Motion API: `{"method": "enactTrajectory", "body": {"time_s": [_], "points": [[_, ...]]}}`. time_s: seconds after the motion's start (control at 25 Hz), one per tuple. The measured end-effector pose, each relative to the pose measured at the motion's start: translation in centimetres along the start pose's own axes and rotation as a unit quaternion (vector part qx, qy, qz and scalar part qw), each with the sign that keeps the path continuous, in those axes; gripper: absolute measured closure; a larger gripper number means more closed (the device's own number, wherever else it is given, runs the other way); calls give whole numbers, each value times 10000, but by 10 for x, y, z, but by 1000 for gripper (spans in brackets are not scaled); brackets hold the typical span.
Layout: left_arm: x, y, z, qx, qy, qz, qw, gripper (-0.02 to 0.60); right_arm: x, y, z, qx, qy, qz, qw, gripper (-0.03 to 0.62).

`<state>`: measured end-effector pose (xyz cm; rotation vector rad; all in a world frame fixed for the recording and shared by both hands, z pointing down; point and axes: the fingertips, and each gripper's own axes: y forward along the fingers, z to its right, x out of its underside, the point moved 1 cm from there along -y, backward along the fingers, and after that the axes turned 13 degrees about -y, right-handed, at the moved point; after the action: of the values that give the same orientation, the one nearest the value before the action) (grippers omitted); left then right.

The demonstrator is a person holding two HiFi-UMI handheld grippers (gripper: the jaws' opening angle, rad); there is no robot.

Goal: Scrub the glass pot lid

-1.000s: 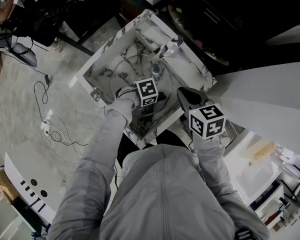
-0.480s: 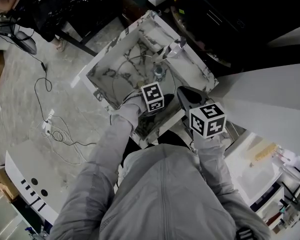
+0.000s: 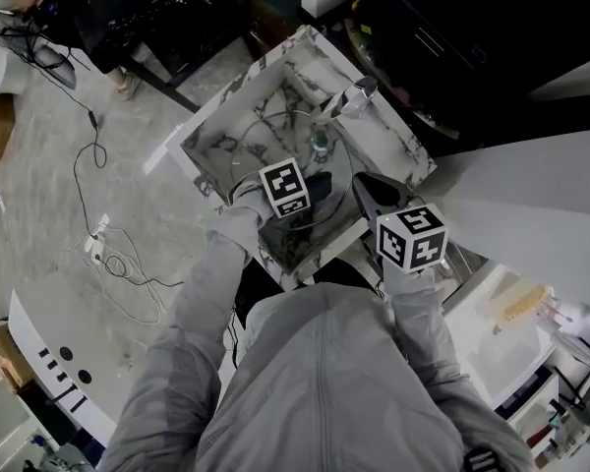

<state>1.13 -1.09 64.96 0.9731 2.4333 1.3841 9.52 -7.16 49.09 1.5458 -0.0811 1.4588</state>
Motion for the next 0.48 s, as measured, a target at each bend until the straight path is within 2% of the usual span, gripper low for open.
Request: {"method": "enactTrajectory", "body": {"time_s": [0.16,0.28,0.36,0.48], "points": [[13,-43,-35,-591,-181,90,9980,515,1,2,-7,-59,0,2,10000,559],[22,-77,-61,-1089,-334,126,9934,515,1,3,-11,-86,-6,1,10000,559],[32,-95,-80,-1493,-391,-21,9880,515,2,4,-13,-97,4,-11,10000,559],[53,-100,-103,-1950,-344,-501,9789,515,4,4,-13,-88,24,-44,9999,559]]}}
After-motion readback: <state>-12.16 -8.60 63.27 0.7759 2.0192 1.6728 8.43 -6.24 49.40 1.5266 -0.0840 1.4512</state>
